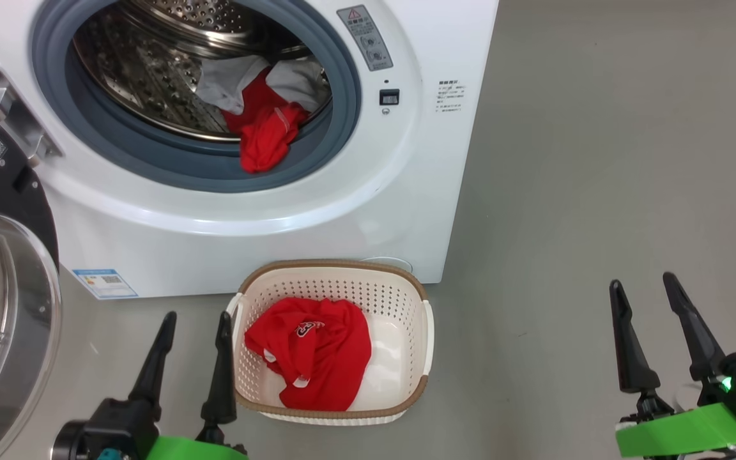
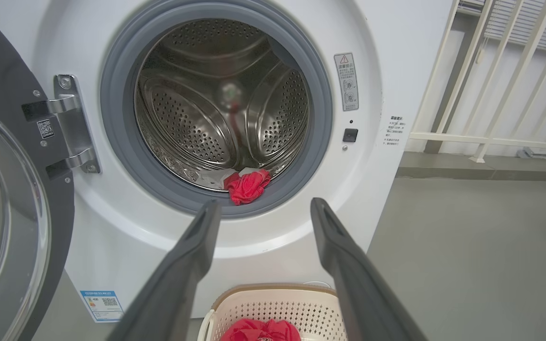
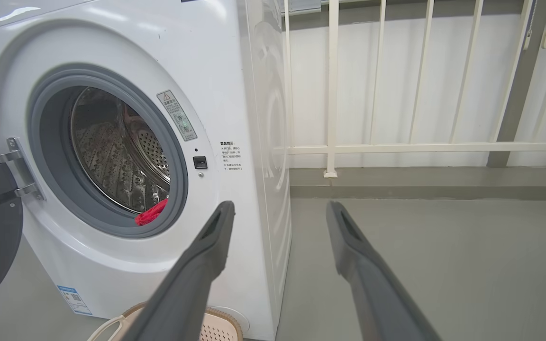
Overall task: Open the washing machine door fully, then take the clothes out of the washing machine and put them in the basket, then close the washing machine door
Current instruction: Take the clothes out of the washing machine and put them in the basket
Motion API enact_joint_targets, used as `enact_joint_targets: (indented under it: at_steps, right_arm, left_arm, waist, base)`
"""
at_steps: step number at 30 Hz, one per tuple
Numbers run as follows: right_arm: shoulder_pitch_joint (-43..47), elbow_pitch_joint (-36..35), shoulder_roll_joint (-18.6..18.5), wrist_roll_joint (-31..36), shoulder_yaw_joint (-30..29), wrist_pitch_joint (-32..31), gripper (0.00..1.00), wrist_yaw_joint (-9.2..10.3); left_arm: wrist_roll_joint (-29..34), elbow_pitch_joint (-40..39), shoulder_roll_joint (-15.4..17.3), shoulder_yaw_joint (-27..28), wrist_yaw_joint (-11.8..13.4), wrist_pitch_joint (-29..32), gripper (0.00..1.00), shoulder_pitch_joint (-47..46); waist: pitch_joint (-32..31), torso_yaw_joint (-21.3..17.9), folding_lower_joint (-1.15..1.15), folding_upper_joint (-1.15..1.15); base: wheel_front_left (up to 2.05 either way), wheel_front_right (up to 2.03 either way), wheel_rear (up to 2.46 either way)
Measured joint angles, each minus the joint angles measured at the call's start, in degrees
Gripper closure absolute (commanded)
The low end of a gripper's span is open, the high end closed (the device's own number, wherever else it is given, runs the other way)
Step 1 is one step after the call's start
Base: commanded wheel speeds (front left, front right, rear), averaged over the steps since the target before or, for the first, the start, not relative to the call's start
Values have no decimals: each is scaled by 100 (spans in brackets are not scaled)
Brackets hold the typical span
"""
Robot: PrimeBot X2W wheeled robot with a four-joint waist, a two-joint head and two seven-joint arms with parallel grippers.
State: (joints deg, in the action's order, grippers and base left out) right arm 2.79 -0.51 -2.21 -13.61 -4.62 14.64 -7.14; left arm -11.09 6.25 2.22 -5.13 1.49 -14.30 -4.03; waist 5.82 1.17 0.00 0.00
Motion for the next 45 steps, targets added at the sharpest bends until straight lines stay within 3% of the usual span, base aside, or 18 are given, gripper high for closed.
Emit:
enact_joint_targets:
  at_steps: [17, 28, 45]
  right_arm:
    - [82, 0, 4, -9, 15, 0, 0, 0]
    - [64, -56, 5, -9, 30, 0, 0, 0]
    - [-362, -140, 3, -9, 134, 0, 0, 0]
  left_arm:
    - [2, 0, 2, -25, 7, 0, 0, 60]
    - [-86, -8, 3, -60, 5, 0, 0, -15]
    - [-322, 445, 7, -90, -55, 0, 0, -1470]
  waist:
    - [3, -33, 0, 0]
    - [338, -82, 0, 0]
    - [1217, -118, 0, 0]
  base:
    - [0, 0, 0]
    - [0, 0, 0]
    - [0, 0, 0]
